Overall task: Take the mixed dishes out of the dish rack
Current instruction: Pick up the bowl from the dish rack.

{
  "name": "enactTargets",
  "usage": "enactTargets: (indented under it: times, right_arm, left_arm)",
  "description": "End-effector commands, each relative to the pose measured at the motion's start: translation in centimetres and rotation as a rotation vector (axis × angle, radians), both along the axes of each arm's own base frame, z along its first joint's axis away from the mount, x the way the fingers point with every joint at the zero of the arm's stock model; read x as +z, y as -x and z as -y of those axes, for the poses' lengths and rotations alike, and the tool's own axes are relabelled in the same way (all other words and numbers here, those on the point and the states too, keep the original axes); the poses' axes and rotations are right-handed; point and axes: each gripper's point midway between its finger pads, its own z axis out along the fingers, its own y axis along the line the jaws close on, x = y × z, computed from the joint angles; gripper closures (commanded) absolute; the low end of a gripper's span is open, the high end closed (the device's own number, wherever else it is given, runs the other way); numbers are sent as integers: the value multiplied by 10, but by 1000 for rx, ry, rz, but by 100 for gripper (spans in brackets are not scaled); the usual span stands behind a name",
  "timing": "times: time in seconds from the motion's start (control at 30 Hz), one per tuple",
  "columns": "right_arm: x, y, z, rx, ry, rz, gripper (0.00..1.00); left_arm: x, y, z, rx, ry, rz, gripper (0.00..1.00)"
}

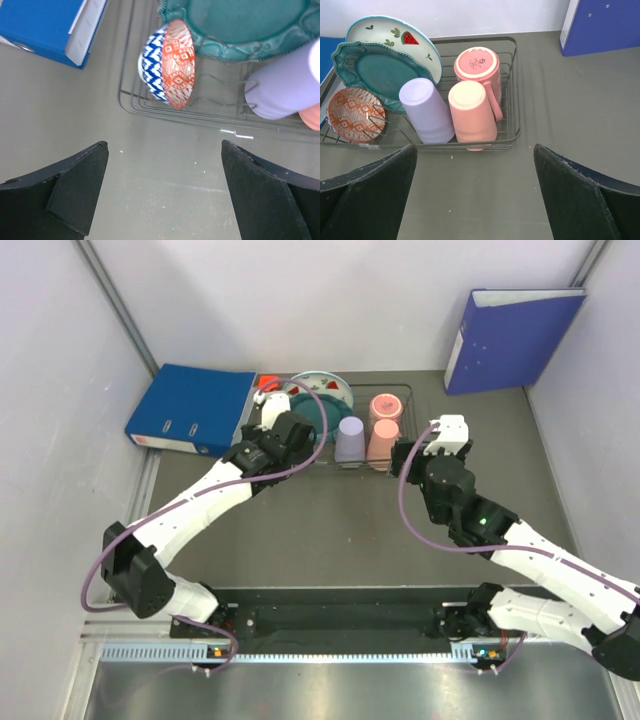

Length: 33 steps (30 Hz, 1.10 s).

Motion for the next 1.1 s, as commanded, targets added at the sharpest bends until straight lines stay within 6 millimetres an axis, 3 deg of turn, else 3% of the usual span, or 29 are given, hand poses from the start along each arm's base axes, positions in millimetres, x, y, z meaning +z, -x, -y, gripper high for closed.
enactTargets:
  times: [0.0, 0.07, 0.1, 0.17, 0.2, 0.23, 0.27, 0.3, 0.37, 0.5, 0.53, 0.67, 1.07]
  right_arm:
    - [17, -2, -4, 0, -45, 26, 0]
    - [15, -2, -4, -5, -49, 20, 0]
    - [15, -2, -4, -8, -48, 18, 0]
    - [12, -3, -4, -11, -50, 11, 0]
    - [12, -3, -5, -10, -49, 9, 0]
    - [11, -3, -5, -9, -50, 7, 0]
    - [10, -2, -5, -7, -50, 5, 0]
    - [10, -2, -4, -9, -51, 3, 0]
    - [12, 0, -2, -11, -59, 7, 0]
    - [14, 3, -1, -1, -75, 18, 0]
    - [14, 3, -1, 1, -75, 19, 0]
    - [8, 5, 0, 5, -66, 8, 0]
    - [-4, 3, -7, 24, -58, -6, 0]
  left_arm:
    - [18, -8, -12, 74, 10, 60, 1]
    - [21, -12, -19, 121, -9, 78, 1]
    - [16, -16, -20, 142, -27, 69, 11]
    - [30, -27, -25, 195, -58, 106, 46]
    - [19, -32, -26, 208, -113, 72, 97]
    - [19, -37, -26, 215, -138, 69, 100]
    - [34, -45, -24, 234, -141, 96, 100]
    - [23, -50, -23, 237, -183, 61, 98]
    - [32, -60, -21, 252, -184, 69, 86]
    - [10, -79, -22, 266, -193, 2, 68]
    - [6, -84, -28, 281, -183, -13, 51]
    - [-12, -91, -40, 300, -162, -60, 27]
    - [-39, -90, -42, 251, -180, -95, 22]
